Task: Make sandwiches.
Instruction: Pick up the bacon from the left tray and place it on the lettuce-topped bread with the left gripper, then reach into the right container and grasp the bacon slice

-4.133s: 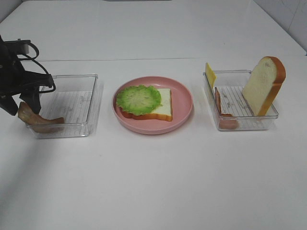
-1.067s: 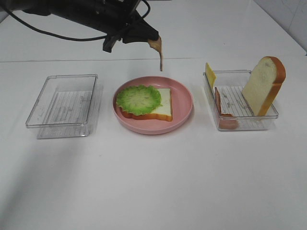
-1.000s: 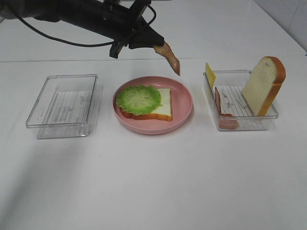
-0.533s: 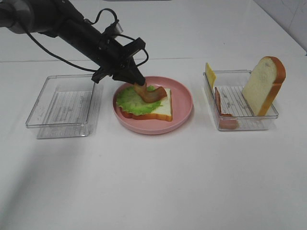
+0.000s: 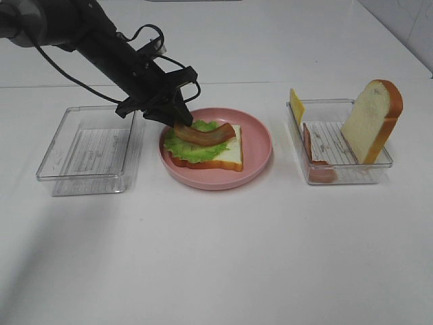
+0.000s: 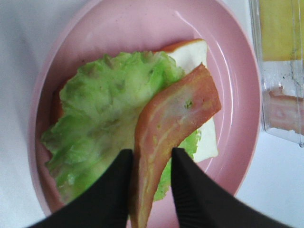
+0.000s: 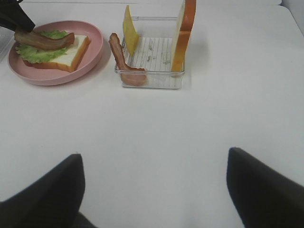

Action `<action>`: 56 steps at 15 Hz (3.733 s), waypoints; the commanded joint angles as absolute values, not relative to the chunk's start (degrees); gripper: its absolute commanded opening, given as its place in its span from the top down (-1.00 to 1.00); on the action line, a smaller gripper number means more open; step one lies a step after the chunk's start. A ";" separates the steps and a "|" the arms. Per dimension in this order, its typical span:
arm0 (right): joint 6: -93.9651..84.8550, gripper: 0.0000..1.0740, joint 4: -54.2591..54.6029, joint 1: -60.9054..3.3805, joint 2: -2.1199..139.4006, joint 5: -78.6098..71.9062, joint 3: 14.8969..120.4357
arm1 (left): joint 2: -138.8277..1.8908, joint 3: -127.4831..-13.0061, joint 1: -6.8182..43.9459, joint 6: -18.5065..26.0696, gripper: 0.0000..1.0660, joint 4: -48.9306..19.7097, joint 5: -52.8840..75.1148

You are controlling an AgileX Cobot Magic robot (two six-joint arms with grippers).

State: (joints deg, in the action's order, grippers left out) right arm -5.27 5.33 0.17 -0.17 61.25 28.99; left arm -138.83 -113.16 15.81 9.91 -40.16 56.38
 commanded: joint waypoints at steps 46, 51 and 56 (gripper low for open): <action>-7.10 -0.43 7.62 0.52 44.69 53.17 41.42 | 1.49 -28.59 15.70 -4.53 -0.27 1.49 59.93; -8.54 -0.42 10.66 0.52 66.35 58.67 60.05 | 1.49 -28.59 15.70 -3.27 -0.27 1.72 59.93; -11.86 -0.42 19.02 -0.46 85.37 66.75 76.15 | 1.49 -28.59 15.70 -3.27 -0.27 1.72 59.93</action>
State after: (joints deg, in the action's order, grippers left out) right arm -11.29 18.62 -0.11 82.96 65.37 74.14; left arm 0.34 -28.93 15.70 -3.61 1.38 60.56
